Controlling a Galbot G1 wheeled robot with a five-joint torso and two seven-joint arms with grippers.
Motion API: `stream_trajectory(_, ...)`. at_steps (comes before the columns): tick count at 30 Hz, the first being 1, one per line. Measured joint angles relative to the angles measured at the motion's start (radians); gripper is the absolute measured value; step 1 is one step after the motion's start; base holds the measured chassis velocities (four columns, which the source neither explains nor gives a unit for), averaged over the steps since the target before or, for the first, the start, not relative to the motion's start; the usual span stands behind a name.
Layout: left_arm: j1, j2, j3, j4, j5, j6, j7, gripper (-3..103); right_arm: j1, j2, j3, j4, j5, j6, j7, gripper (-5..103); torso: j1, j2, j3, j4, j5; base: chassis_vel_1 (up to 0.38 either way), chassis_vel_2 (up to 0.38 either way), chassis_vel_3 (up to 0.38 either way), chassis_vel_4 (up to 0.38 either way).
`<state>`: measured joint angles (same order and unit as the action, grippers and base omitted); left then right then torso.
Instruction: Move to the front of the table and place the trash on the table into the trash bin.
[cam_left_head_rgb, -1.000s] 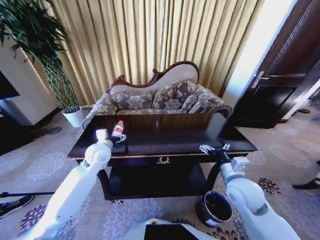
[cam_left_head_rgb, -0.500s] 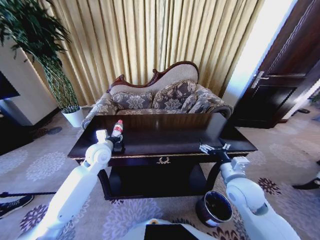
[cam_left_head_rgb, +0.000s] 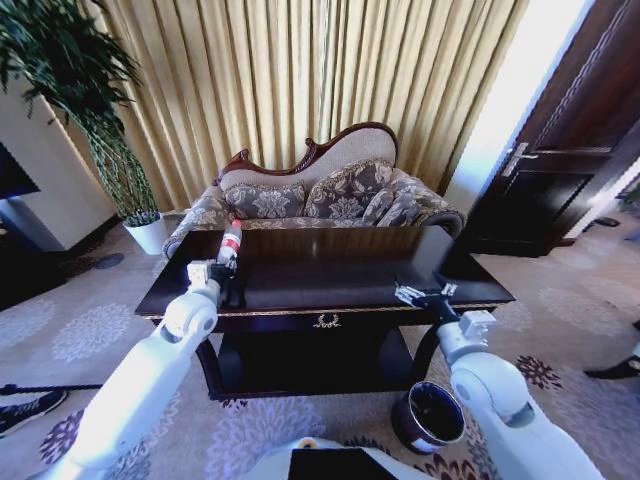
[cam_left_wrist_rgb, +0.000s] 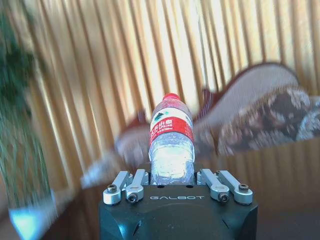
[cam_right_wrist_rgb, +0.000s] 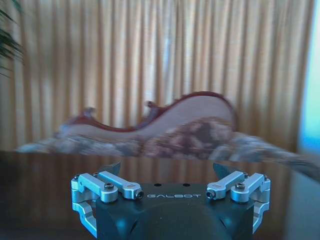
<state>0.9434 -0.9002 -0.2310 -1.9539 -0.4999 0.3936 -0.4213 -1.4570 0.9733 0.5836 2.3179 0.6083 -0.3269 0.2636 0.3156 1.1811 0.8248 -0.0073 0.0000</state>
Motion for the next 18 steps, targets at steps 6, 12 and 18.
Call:
stream_trajectory(6,0.028,0.074,0.011,-0.009,0.213,-0.223,0.105,36,0.123,-0.106,-0.053,0.030,0.323,-0.019,-0.017,100,0.000,0.000,0.000,-0.0001,-0.0002,0.000,0.000,0.000,0.000)
stream_trajectory(12,0.003,0.129,0.067,-0.027,0.287,-0.329,0.147,36,0.267,-0.176,-0.100,-0.003,0.604,-0.035,-0.058,100,0.000,0.000,0.000,0.0001,0.0000,0.000,0.000,0.000,0.000)
stream_trajectory(18,-0.096,0.159,0.179,-0.033,0.297,-0.361,0.142,36,0.447,-0.183,-0.207,-0.089,0.651,-0.043,-0.106,100,0.000,0.000,0.000,-0.0001,0.0002,0.000,0.000,0.000,0.000)
